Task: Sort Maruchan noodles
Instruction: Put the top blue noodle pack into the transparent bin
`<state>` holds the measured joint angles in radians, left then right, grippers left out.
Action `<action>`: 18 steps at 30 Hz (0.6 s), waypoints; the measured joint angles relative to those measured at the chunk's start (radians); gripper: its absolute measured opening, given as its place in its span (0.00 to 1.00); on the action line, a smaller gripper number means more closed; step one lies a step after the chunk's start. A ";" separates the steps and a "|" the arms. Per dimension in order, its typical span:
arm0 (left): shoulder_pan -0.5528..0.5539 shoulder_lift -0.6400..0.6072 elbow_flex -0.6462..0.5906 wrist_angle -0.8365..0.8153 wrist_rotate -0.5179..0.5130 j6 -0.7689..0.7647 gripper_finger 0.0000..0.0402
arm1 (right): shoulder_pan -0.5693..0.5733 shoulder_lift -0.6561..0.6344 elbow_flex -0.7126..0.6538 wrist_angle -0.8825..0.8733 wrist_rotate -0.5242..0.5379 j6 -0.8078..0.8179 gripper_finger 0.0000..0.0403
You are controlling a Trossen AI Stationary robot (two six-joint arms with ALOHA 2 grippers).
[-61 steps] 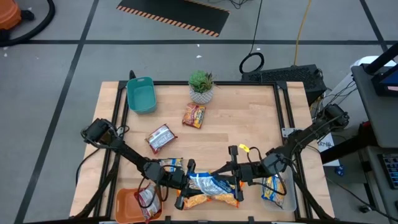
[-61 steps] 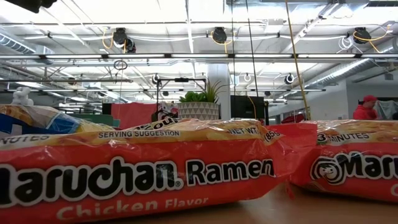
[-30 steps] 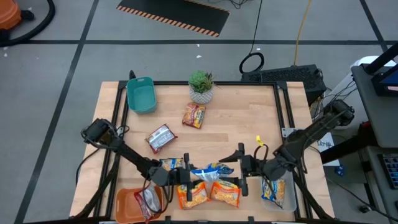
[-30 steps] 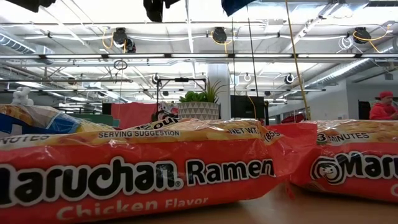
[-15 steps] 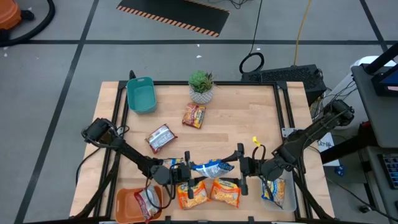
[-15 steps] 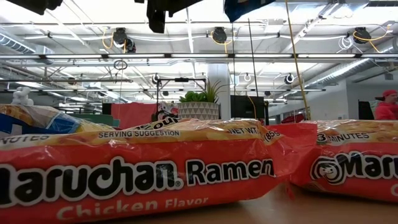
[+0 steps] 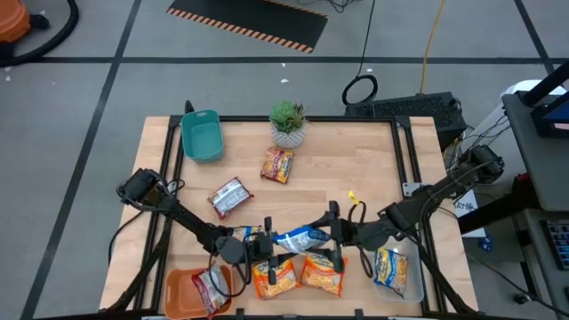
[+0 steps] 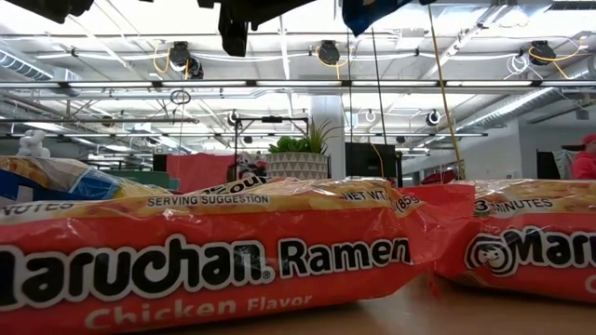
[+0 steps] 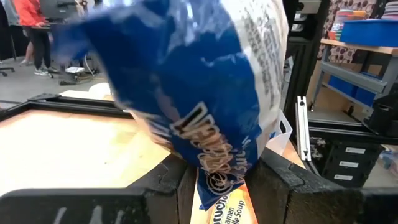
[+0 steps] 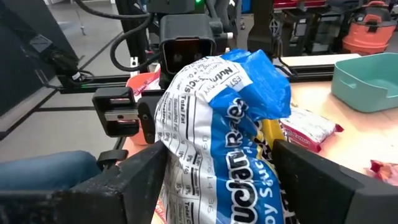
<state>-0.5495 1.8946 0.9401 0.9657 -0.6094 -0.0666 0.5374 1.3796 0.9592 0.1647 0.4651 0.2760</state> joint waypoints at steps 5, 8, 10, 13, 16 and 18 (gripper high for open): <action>0.000 0.000 0.000 -0.009 0.007 0.000 0.31 | -0.002 0.000 0.000 -0.004 -0.026 0.000 0.62; 0.000 0.000 0.000 -0.015 0.009 -0.003 0.31 | -0.002 0.001 0.000 -0.005 -0.029 -0.007 0.55; 0.000 0.000 0.000 -0.015 0.010 -0.004 0.31 | -0.002 0.001 0.000 -0.005 -0.031 -0.012 0.51; -0.001 0.000 0.000 -0.017 0.015 -0.004 0.31 | -0.002 0.001 0.000 -0.004 -0.053 -0.028 0.45; -0.002 0.000 0.000 -0.019 0.015 -0.012 0.31 | -0.003 0.001 0.000 -0.002 -0.069 -0.034 0.41; -0.003 0.000 0.000 -0.020 0.015 -0.032 0.31 | -0.003 0.000 0.000 0.001 -0.069 -0.034 0.40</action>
<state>-0.5521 1.8946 0.9405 0.9455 -0.5945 -0.0984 0.5346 1.3796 0.9590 0.1652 0.3958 0.2419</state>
